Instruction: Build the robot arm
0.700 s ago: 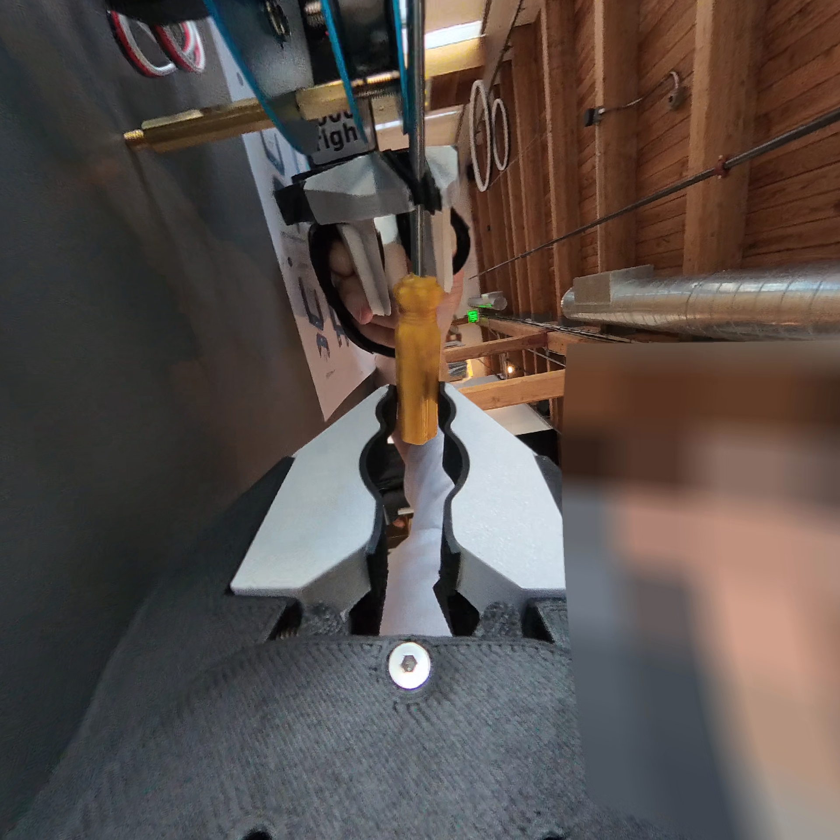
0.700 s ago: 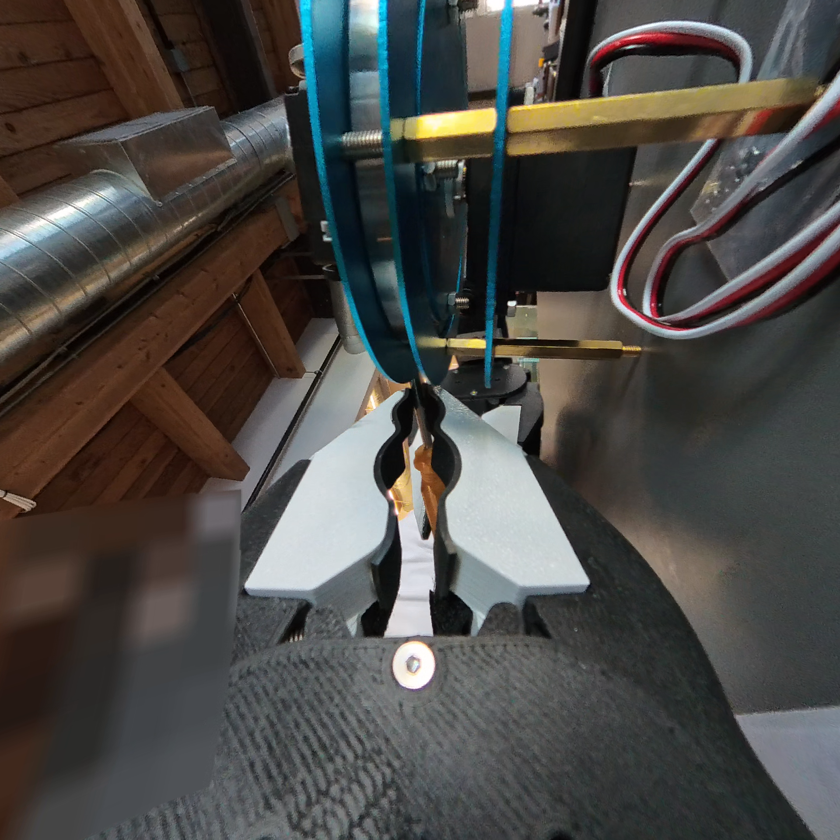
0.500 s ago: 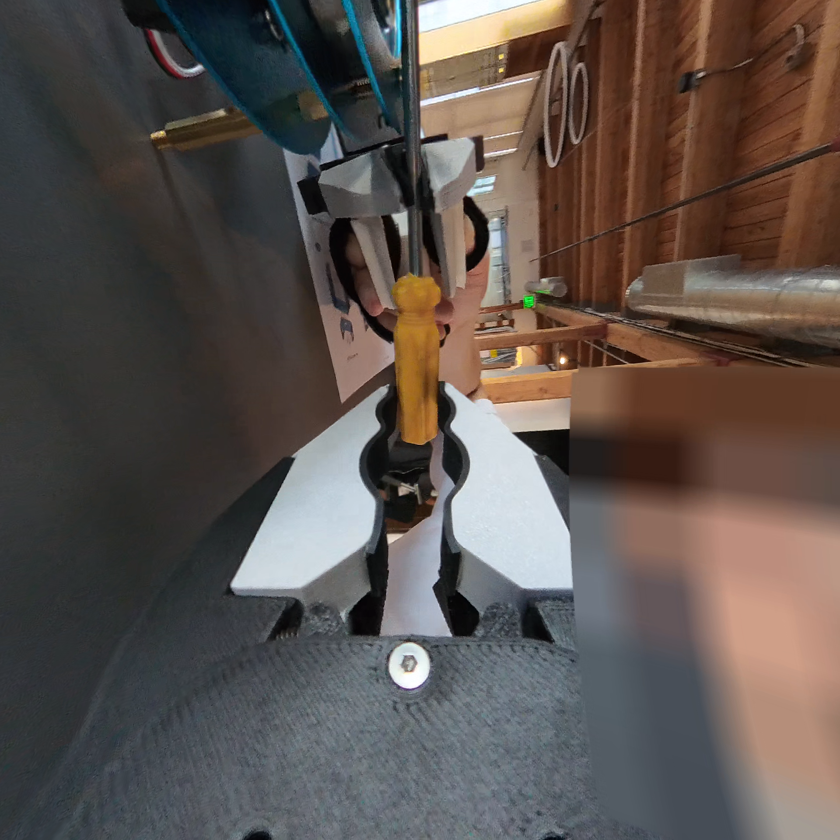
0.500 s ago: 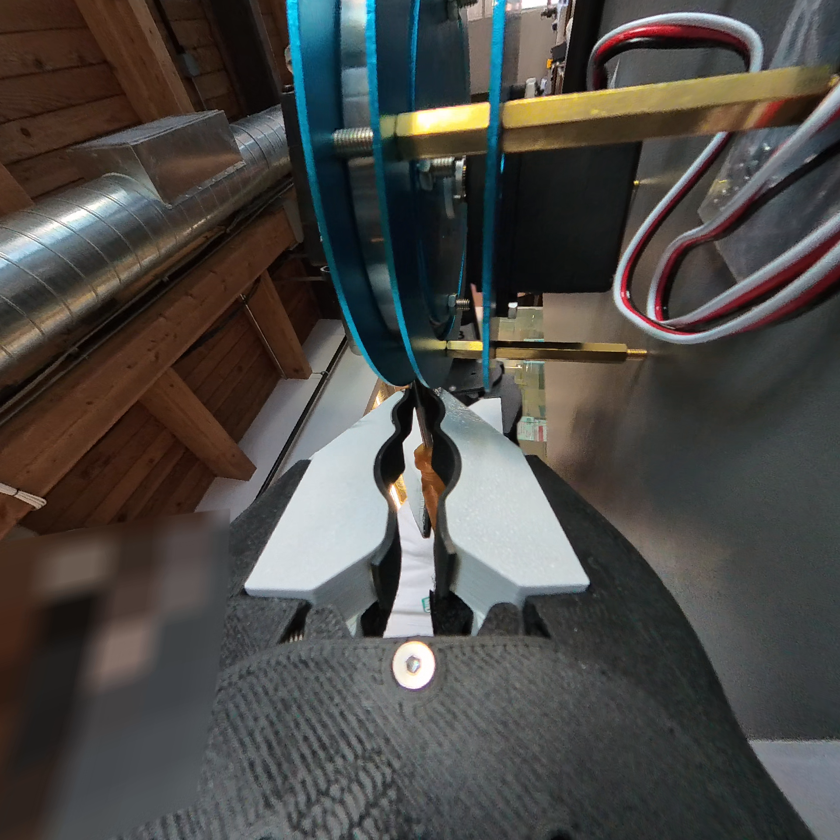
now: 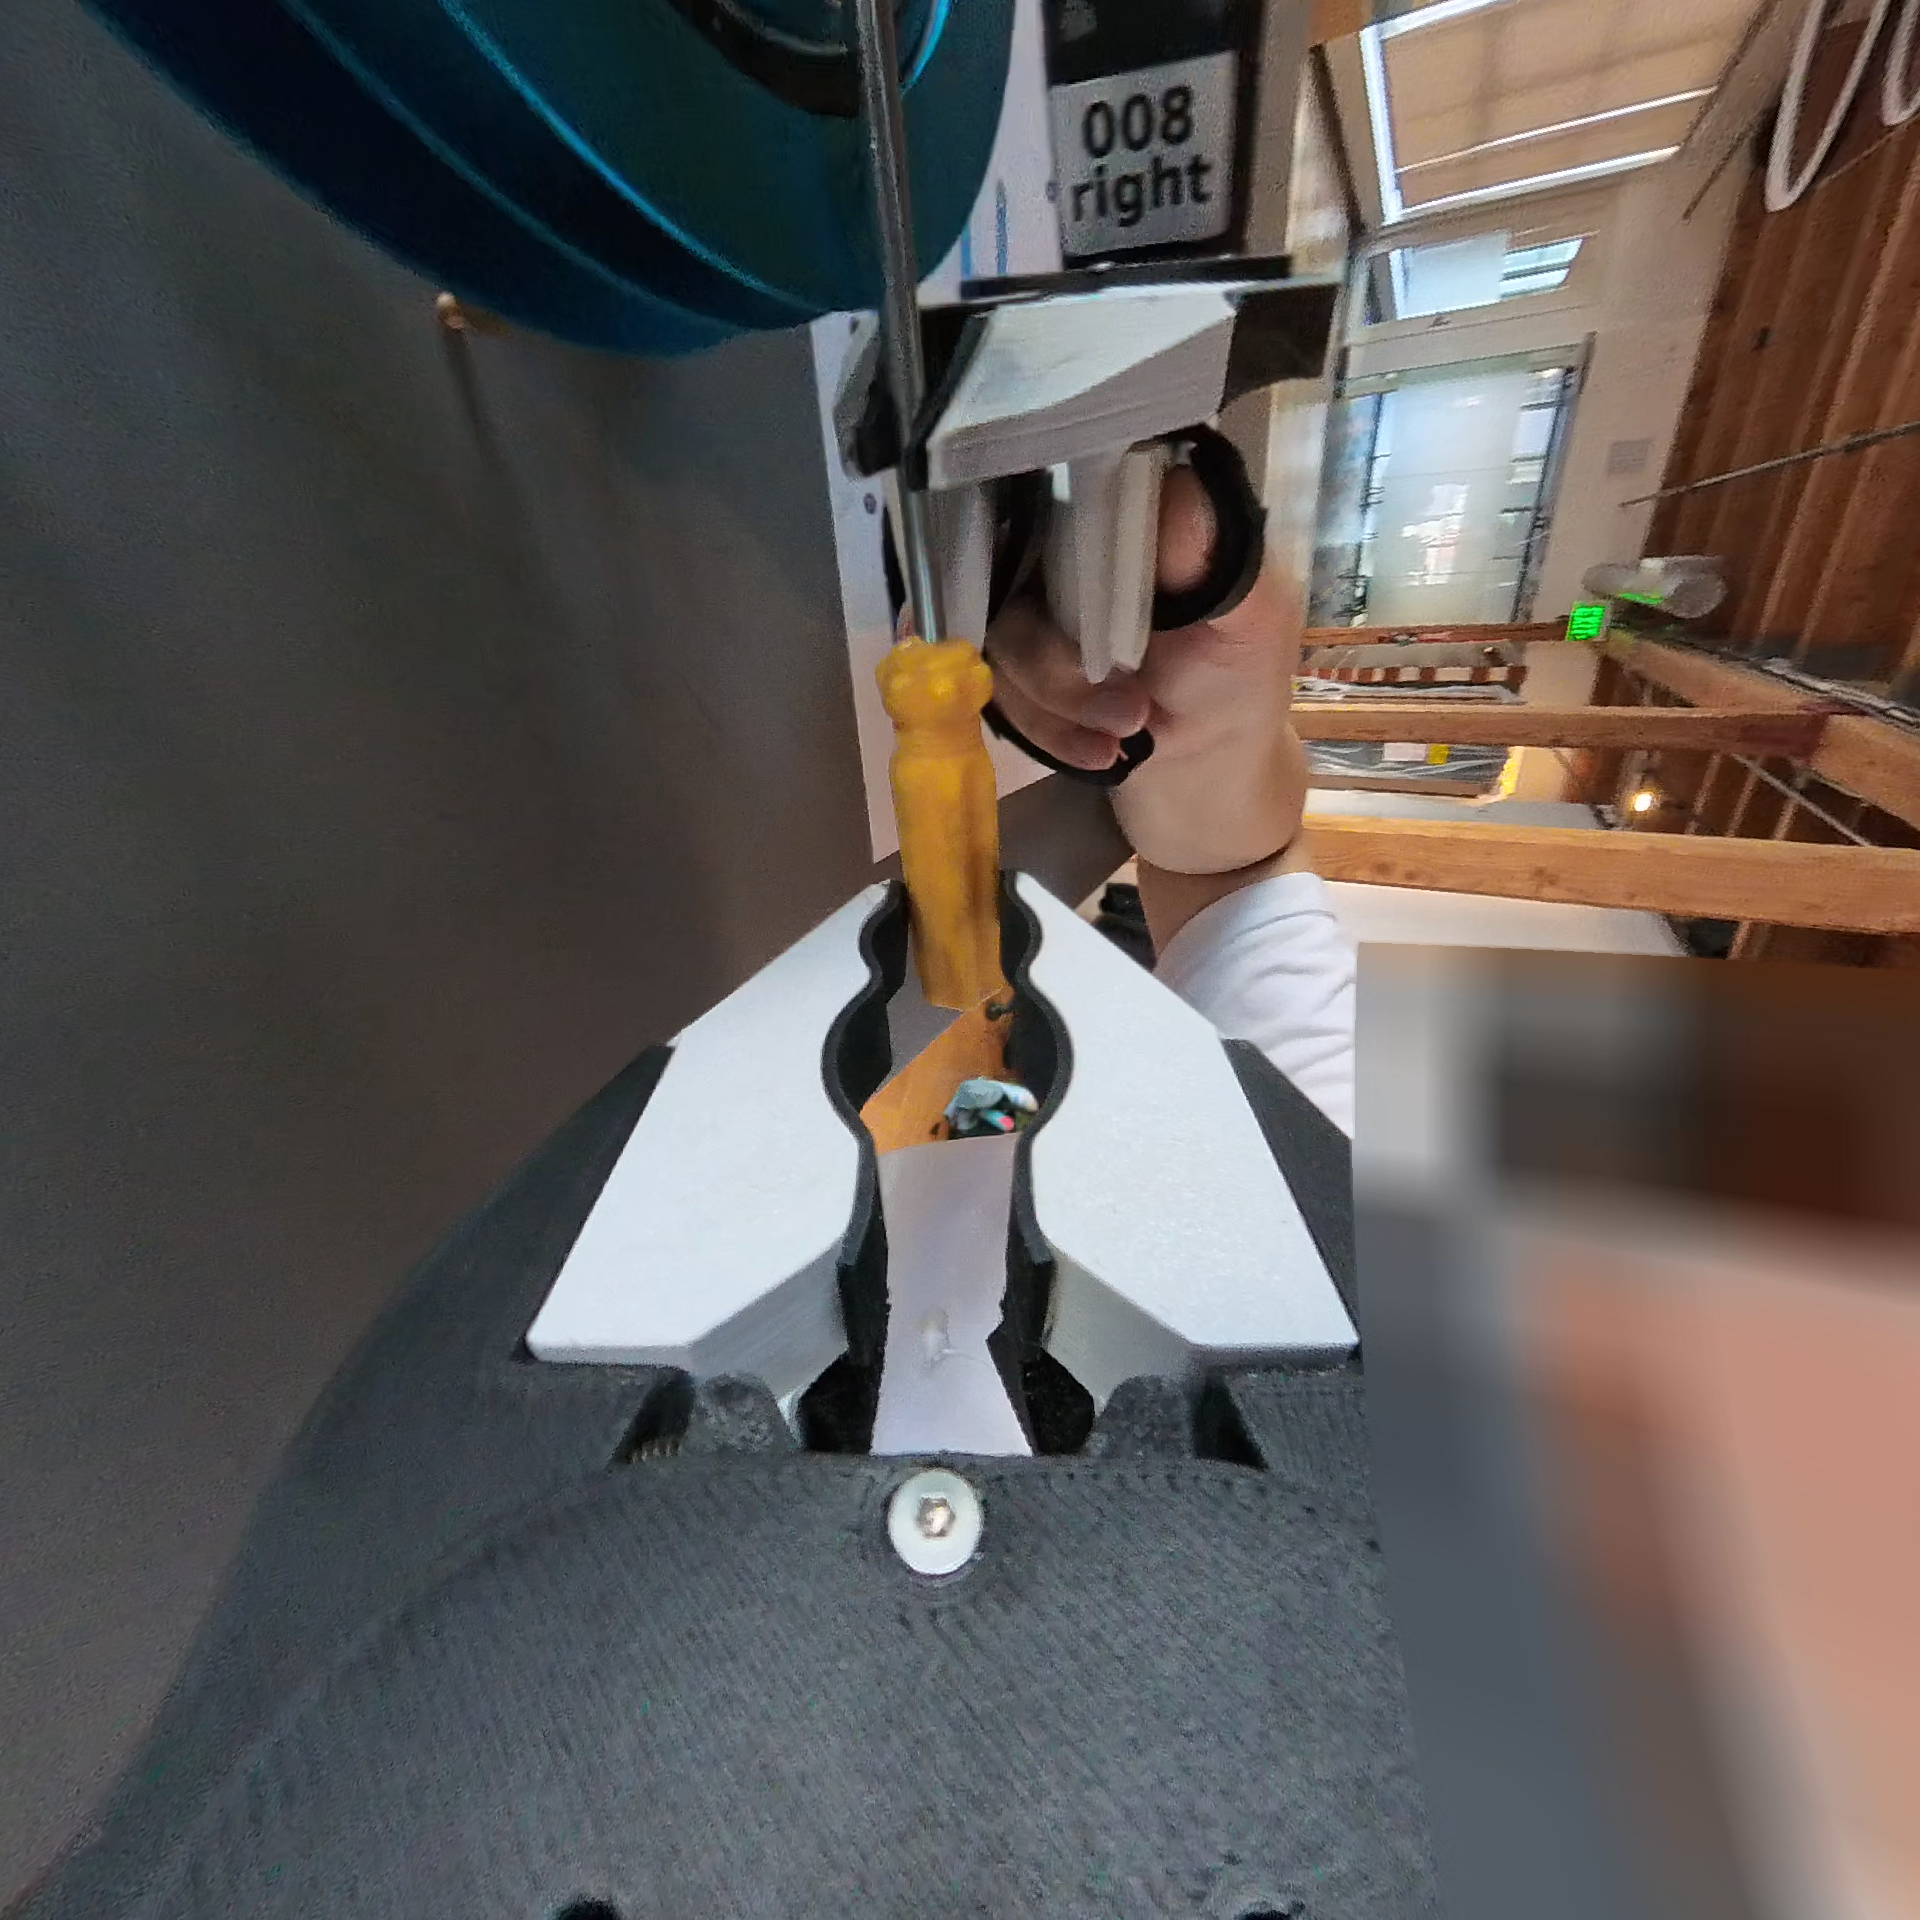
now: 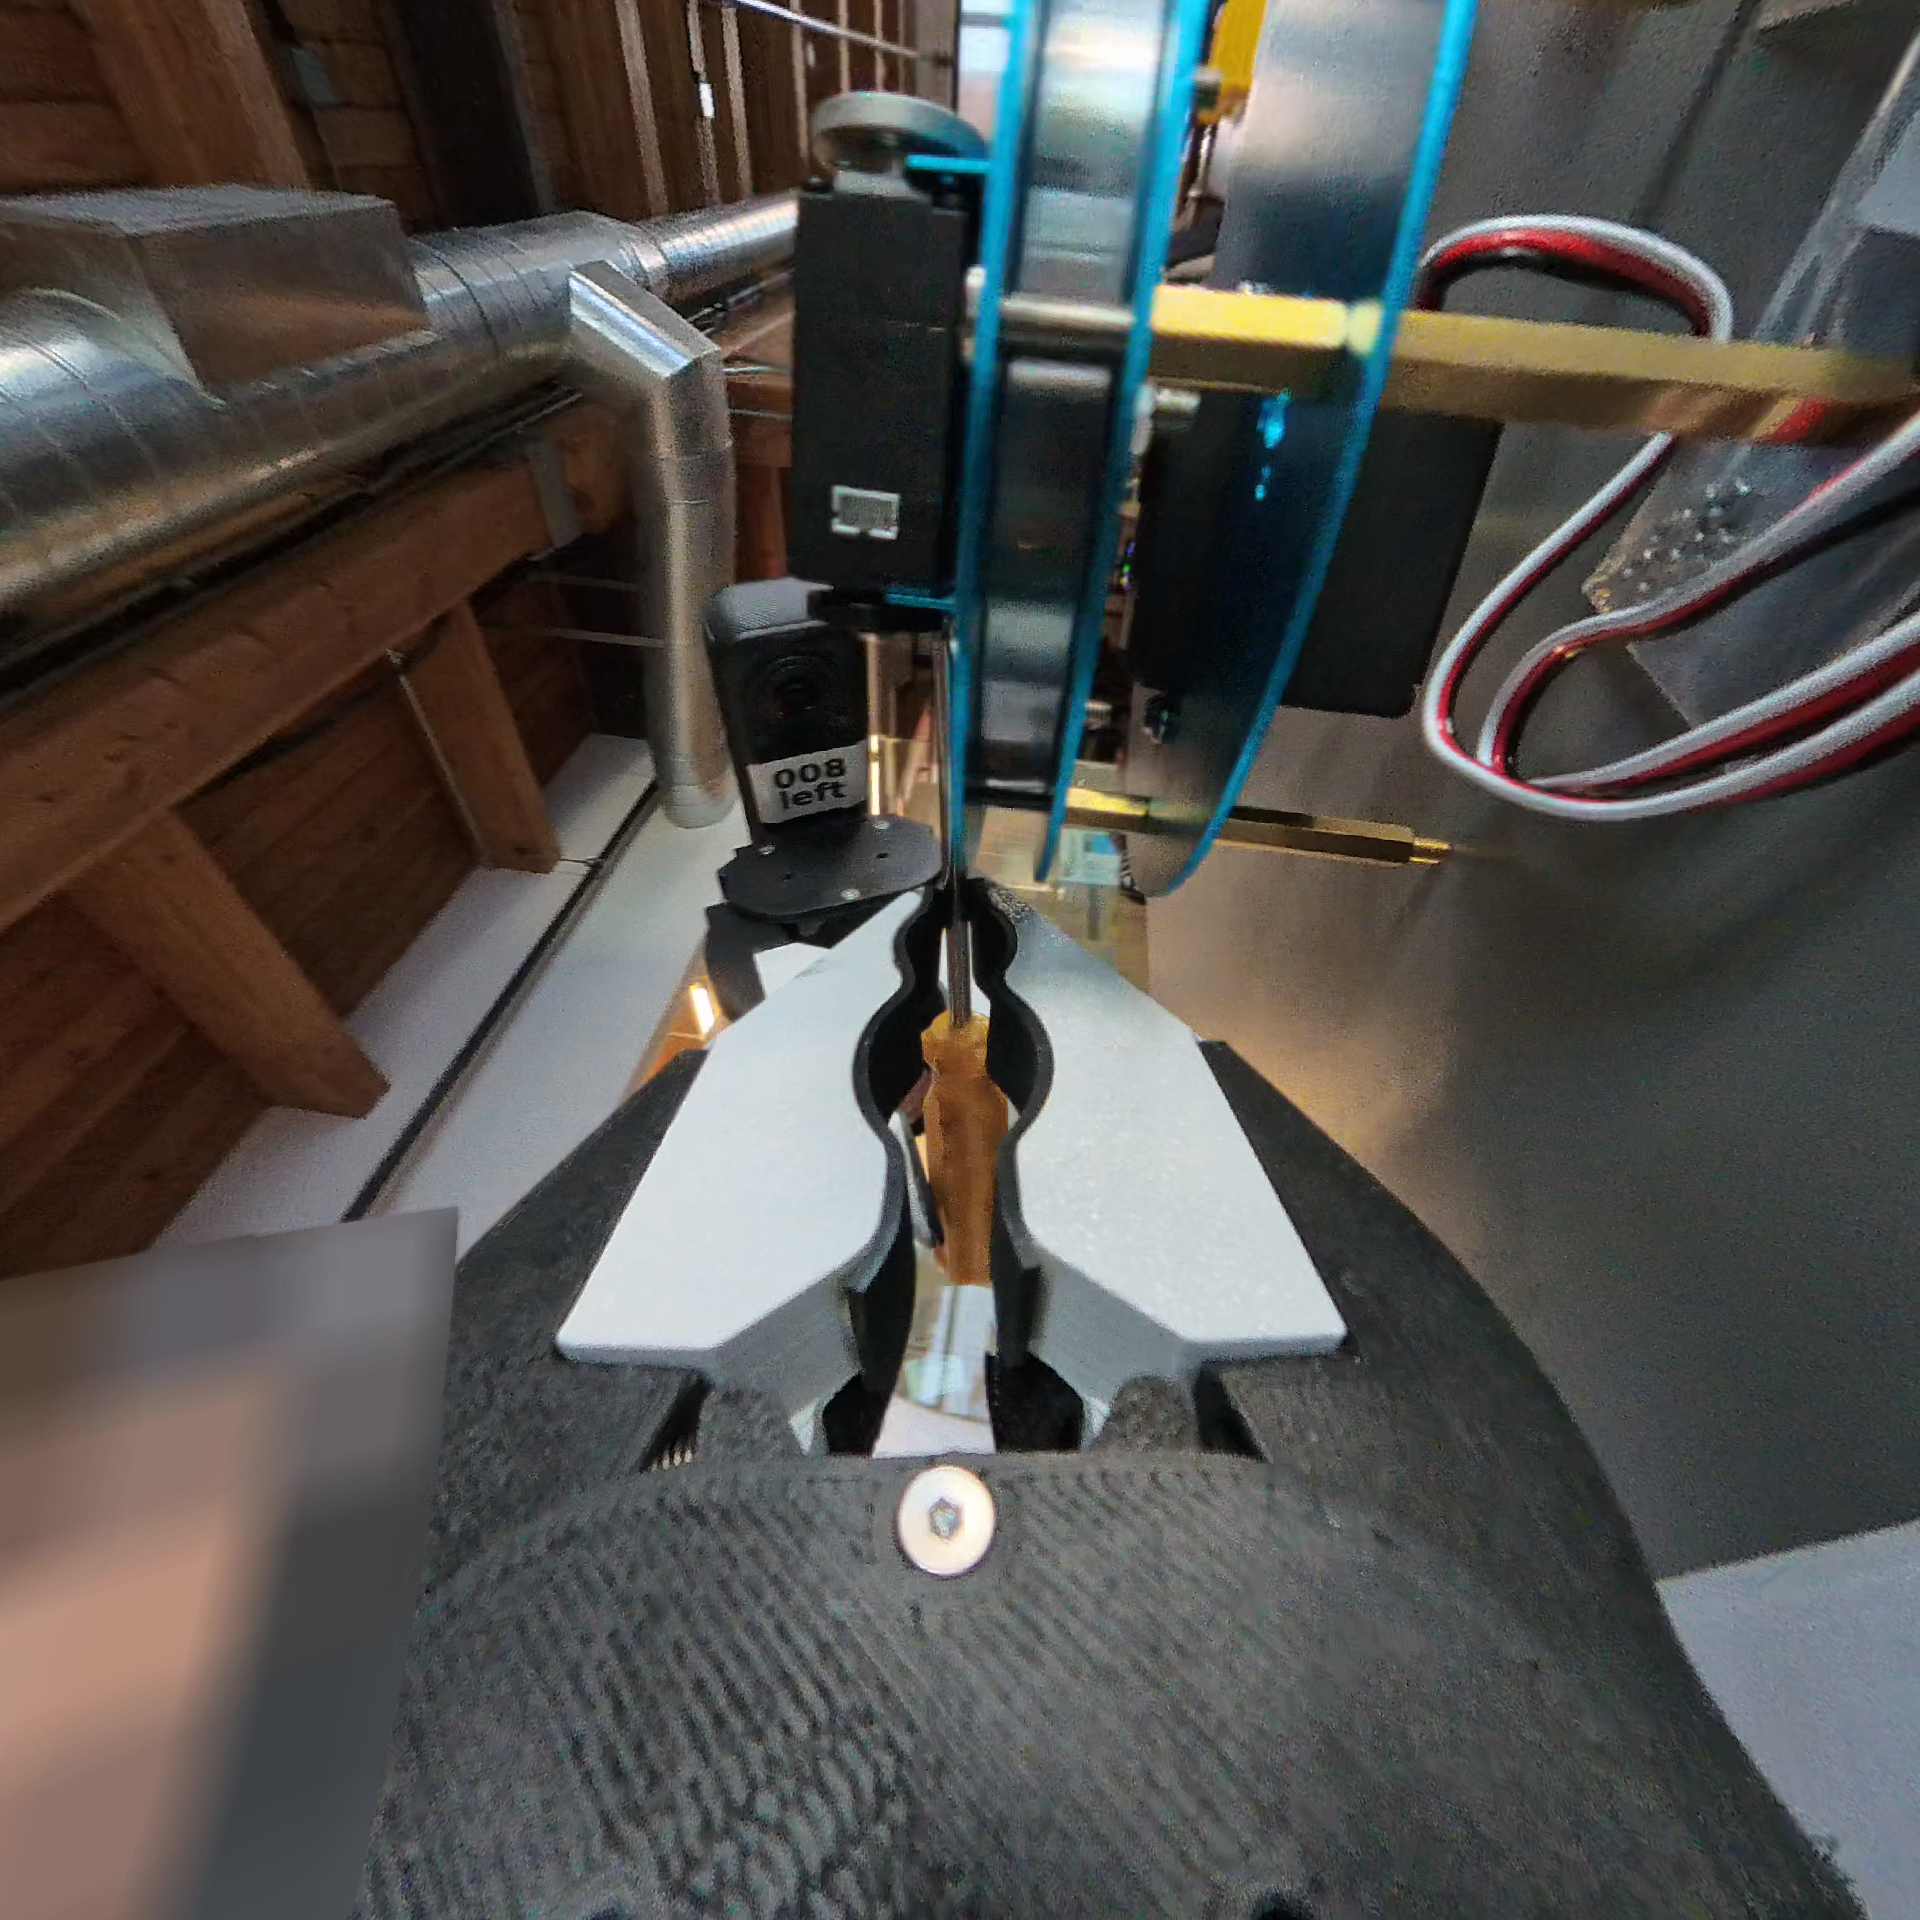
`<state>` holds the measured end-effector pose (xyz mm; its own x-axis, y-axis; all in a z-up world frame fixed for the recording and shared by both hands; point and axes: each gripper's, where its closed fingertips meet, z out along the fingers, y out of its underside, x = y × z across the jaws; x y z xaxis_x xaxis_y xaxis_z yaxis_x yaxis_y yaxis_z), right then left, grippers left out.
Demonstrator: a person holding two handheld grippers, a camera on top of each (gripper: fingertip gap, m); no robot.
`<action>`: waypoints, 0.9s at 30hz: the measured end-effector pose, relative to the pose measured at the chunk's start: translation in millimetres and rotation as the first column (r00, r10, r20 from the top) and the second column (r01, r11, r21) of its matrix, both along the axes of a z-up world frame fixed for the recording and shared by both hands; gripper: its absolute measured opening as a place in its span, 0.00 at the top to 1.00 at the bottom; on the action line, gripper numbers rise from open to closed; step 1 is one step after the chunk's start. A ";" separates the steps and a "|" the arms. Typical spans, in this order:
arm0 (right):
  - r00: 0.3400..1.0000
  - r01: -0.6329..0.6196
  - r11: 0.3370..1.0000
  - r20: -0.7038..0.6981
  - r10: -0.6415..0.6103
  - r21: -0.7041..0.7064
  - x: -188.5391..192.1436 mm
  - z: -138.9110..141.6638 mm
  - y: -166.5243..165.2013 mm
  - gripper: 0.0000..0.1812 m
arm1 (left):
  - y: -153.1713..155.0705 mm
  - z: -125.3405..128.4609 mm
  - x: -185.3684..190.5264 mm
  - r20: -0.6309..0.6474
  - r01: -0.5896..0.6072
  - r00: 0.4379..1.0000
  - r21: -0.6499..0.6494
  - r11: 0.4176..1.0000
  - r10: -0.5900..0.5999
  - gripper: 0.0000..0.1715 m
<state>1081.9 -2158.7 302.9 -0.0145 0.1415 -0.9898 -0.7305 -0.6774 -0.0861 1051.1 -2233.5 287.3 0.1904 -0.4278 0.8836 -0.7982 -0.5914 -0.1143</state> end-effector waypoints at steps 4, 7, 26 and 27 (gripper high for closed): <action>0.998 0.009 1.000 0.062 -0.010 0.006 -1.3 0.8 -3.0 0.95 | 2.2 -3.9 -1.0 -0.061 0.017 0.998 0.046 0.999 -0.014 0.91; 0.999 0.013 1.000 0.040 -0.013 0.005 -3.3 2.0 -5.9 0.92 | 3.9 -4.7 -2.2 -0.094 0.021 0.996 0.067 0.998 -0.014 0.91; 0.962 -0.011 1.000 0.271 0.010 0.003 -26.8 -8.7 -23.2 0.91 | 9.3 -4.6 -2.6 -0.156 0.025 0.988 0.142 0.989 -0.003 0.91; 0.969 -0.010 1.000 0.245 0.011 -0.006 -27.4 -9.1 -23.1 0.91 | 10.0 -5.7 -3.2 -0.158 0.030 0.987 0.153 0.988 -0.005 0.91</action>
<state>1054.4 -2181.8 293.8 0.2276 0.1377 -0.9640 -0.6804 -0.6857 -0.2586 1047.9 -2223.5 281.6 0.3124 -0.5616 0.7661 -0.8237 -0.5620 -0.0761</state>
